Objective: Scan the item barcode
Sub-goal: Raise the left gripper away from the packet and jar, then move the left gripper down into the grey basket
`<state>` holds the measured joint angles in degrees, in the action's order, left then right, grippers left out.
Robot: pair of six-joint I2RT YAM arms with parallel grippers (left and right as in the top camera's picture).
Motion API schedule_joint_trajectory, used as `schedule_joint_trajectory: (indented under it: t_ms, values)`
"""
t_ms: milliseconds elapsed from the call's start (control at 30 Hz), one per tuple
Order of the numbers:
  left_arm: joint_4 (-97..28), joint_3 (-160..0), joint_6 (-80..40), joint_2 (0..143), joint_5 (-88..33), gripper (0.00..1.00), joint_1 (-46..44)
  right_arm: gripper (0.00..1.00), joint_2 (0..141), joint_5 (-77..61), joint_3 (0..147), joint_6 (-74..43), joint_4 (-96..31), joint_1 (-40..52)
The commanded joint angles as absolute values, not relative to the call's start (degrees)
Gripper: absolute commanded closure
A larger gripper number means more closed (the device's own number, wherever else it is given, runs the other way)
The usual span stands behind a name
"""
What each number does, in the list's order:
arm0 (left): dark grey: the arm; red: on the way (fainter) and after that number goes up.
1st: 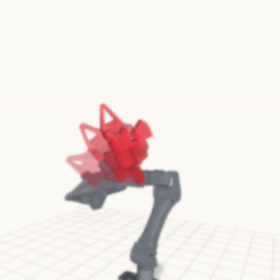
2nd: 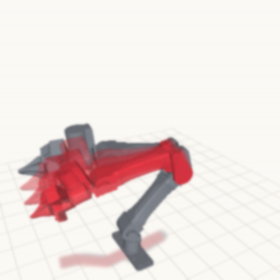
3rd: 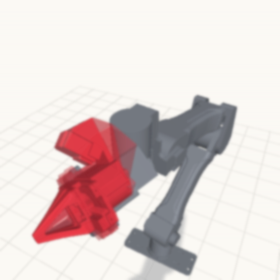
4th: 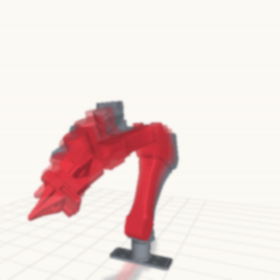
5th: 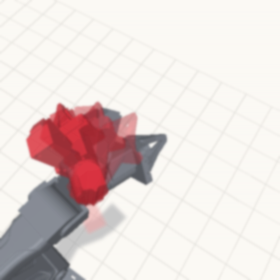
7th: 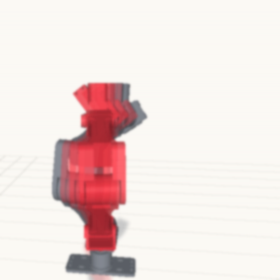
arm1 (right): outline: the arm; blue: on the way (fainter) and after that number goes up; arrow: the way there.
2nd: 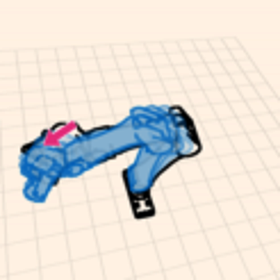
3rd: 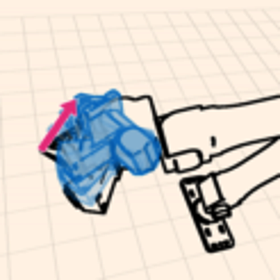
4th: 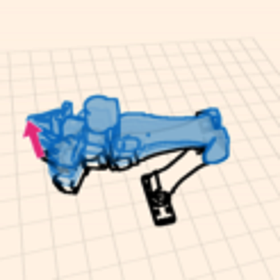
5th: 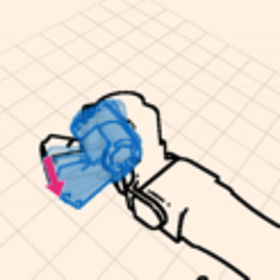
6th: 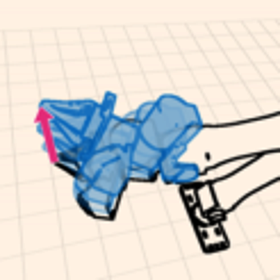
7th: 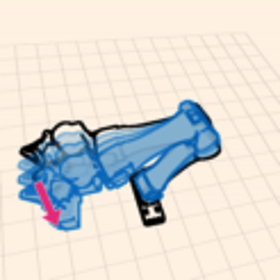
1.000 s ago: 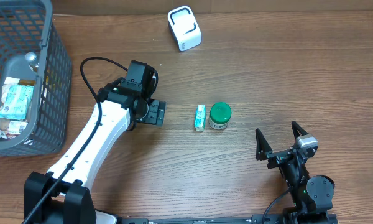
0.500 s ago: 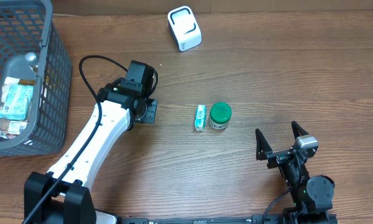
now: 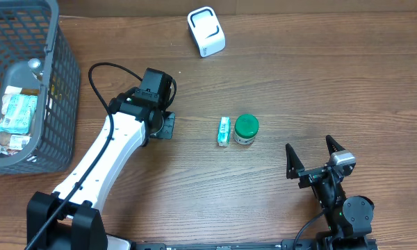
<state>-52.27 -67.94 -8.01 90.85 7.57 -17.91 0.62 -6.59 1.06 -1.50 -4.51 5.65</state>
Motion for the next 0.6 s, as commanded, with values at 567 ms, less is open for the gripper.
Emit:
schedule_joint_trajectory:
  t_ms: [567]
  values:
    - [-64.77, -98.45, -2.0, 90.24, 23.18, 0.96, -17.52, 0.0, 0.16, -6.09, 0.45, -1.43, -4.25, 5.39]
